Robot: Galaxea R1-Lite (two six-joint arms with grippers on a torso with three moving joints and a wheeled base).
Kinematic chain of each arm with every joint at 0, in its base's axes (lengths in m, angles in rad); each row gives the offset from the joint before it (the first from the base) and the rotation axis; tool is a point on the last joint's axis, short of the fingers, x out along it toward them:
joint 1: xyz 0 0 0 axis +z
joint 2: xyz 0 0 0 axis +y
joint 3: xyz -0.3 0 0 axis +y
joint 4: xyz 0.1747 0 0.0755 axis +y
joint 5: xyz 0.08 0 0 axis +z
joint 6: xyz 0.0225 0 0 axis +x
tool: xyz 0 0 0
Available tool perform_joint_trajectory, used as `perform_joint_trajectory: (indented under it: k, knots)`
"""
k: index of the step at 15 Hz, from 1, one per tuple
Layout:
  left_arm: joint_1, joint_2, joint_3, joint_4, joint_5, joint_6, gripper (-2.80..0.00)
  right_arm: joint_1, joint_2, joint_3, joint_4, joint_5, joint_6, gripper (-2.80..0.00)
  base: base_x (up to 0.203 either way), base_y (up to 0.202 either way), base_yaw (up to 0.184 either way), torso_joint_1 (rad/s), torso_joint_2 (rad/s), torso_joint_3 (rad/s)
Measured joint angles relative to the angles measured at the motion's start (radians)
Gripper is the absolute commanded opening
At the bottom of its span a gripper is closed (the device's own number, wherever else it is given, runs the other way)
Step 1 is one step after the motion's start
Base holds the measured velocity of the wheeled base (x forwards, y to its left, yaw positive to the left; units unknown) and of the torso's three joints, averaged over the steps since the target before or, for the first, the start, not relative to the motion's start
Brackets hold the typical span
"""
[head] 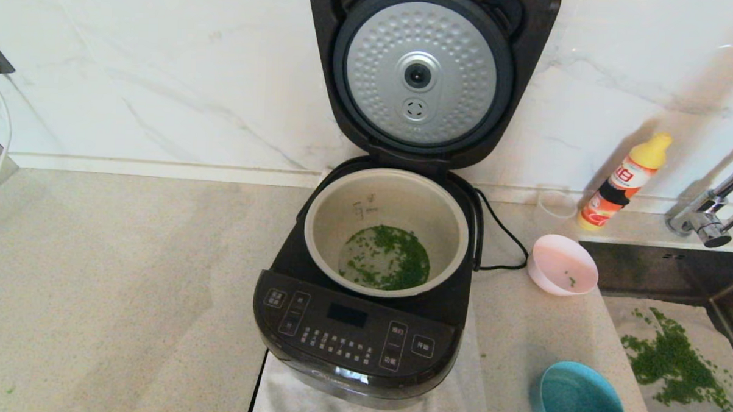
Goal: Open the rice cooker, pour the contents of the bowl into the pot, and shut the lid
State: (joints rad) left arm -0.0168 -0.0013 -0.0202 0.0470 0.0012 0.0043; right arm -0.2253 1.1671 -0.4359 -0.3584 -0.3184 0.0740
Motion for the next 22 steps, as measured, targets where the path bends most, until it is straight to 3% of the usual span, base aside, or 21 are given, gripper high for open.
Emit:
perform_joint_trajectory:
  k: [3,7,14,17,22]
  knots:
    - [0.0,0.0,0.0,0.0,0.0,0.0,-2.8,-0.055,0.075,-0.074,-0.123,-0.098,-0.061,-2.8,0.0,0.0,0.0,0.0,0.0,0.0]
    - [0.0,0.0,0.0,0.0,0.0,0.0,-2.8,-0.071,0.264,-0.111,-0.423,-0.175,-0.163,-2.8,0.0,0.0,0.0,0.0,0.0,0.0]
    - [0.0,0.0,0.0,0.0,0.0,0.0,-2.8,-0.098,0.629,-0.287,-0.89,-0.201,-0.416,-2.8,0.0,0.0,0.0,0.0,0.0,0.0]
    - [0.0,0.0,0.0,0.0,0.0,0.0,-2.8,-0.131,0.746,-0.416,-0.961,-0.201,-0.513,-2.8,0.0,0.0,0.0,0.0,0.0,0.0]
    - [0.0,0.0,0.0,0.0,0.0,0.0,-2.8,-0.152,0.855,-0.533,-0.967,-0.201,-0.628,-2.8,0.0,0.0,0.0,0.0,0.0,0.0]
